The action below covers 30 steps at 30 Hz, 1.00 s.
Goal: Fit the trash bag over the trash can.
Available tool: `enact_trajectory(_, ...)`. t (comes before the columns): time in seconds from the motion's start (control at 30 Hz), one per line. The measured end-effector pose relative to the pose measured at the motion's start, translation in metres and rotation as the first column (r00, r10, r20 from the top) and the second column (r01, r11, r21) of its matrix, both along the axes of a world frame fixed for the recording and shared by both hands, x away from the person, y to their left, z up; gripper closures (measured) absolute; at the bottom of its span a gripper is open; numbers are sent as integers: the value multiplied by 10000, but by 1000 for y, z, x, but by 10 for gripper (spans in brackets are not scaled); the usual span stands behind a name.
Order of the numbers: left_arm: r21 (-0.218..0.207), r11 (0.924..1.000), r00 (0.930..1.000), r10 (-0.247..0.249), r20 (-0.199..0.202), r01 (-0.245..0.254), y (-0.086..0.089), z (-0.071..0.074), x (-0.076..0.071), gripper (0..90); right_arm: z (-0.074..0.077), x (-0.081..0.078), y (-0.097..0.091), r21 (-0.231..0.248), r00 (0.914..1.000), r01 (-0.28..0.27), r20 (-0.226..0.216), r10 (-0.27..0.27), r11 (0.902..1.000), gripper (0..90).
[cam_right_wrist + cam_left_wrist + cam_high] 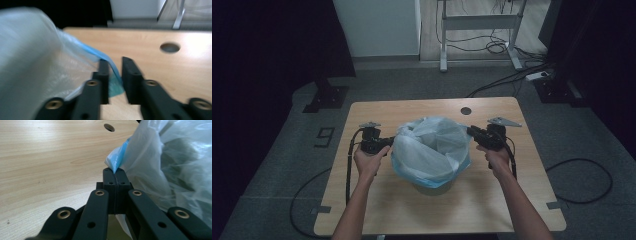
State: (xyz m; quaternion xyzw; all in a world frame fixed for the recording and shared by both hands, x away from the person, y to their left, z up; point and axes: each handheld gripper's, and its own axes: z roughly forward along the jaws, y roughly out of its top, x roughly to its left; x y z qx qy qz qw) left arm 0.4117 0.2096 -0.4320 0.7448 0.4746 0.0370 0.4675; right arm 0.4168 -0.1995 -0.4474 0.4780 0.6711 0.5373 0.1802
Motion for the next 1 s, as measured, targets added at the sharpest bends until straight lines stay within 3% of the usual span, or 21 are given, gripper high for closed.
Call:
enact_trajectory(0.1, -123, 9999, 10000, 13, 34, -13, 3, -1, -3, 883, 10, -20, -14, 621, 9984, -189, 536, 156, 9979, 633)
enact_trajectory(0.23, -240, 9997, 10000, 67, 66, -66, 7, -3, -6, 869, 15, -58, -27, 904, 9919, -894, 985, 805, 9919, 536)
enact_trajectory(0.37, -328, 9994, 9999, 124, 89, -121, 10, -3, -10, 861, 14, -95, -24, 633, 9812, -1669, 1087, 1595, 9839, 436)
enact_trajectory(0.5, -344, 9993, 9998, 153, 92, -150, 10, -3, -13, 859, 12, -131, -6, 300, 9610, -2512, 1270, 2456, 9675, 343)
enact_trajectory(0.67, -346, 9993, 9998, 131, 161, -125, 8, 0, -17, 859, 13, -147, 16, -87, 9516, -2776, 1348, 2762, 9607, 253)
enact_trajectory(0.77, -339, 9994, 9997, 110, 213, -103, 8, 1, -19, 859, 14, -150, 29, -542, 9543, -2595, 1389, 2646, 9642, 203)
enact_trajectory(0.87, -369, 9993, 9996, 123, 239, -114, 9, 0, -20, 860, 12, -149, 38, -780, 9626, -2268, 1337, 2356, 9708, 173)
enact_trajectory(1.0, -426, 9990, 9996, 125, 238, -115, 11, -2, -21, 861, 10, -151, 48, -1018, 9686, -1862, 1476, 2000, 9772, 206)
